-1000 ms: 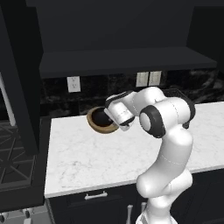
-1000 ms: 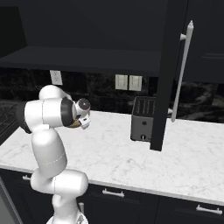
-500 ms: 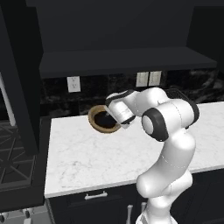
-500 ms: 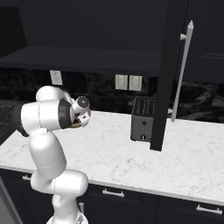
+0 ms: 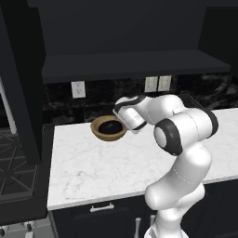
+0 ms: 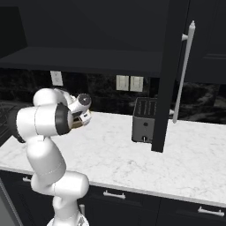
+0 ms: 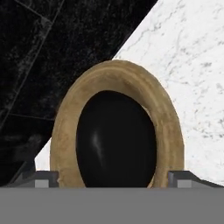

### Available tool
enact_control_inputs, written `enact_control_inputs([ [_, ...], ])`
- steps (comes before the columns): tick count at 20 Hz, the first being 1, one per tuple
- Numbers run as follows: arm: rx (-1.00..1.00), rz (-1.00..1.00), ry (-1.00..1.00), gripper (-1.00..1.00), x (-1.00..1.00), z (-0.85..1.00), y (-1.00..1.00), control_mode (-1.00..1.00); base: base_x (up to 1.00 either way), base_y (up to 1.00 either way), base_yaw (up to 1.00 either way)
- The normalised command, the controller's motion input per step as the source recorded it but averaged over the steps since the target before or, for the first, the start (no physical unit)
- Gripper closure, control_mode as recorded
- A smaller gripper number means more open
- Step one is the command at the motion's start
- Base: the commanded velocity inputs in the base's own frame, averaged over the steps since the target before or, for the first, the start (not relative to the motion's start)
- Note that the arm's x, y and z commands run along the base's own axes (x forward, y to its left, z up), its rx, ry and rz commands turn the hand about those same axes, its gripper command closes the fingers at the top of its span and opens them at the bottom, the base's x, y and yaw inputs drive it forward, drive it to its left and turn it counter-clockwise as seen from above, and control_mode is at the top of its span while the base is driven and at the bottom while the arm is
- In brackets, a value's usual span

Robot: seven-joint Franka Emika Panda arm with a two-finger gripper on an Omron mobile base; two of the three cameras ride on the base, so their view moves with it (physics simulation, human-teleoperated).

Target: Pick up the bowls on the counter and stack them on top of one another in the open cabinet. Place the smaller bowl on top of the larger bowl.

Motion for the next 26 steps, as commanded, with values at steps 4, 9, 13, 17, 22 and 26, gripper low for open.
enact_control_inputs([
  [4,0.03,0.0,0.04,-1.0,-0.2,0.03,-0.38,-1.0,0.0,0.0,0.0],
  [9,0.0,0.0,0.03,-1.0,-0.04,-0.18,-0.06,-1.0,0.0,0.0,0.0],
  [13,0.0,0.0,0.05,-1.0,0.2,-0.31,0.0,-1.0,0.0,0.0,0.0],
  [17,0.0,0.0,0.1,-1.0,0.29,-0.26,0.0,-1.0,0.0,0.0,0.0],
  [22,0.0,0.0,0.08,-1.0,0.26,-0.32,0.07,-1.0,0.0,0.0,0.0],
  [26,0.0,0.0,0.03,-1.0,0.29,-0.34,0.14,-1.0,0.0,0.0,0.0],
])
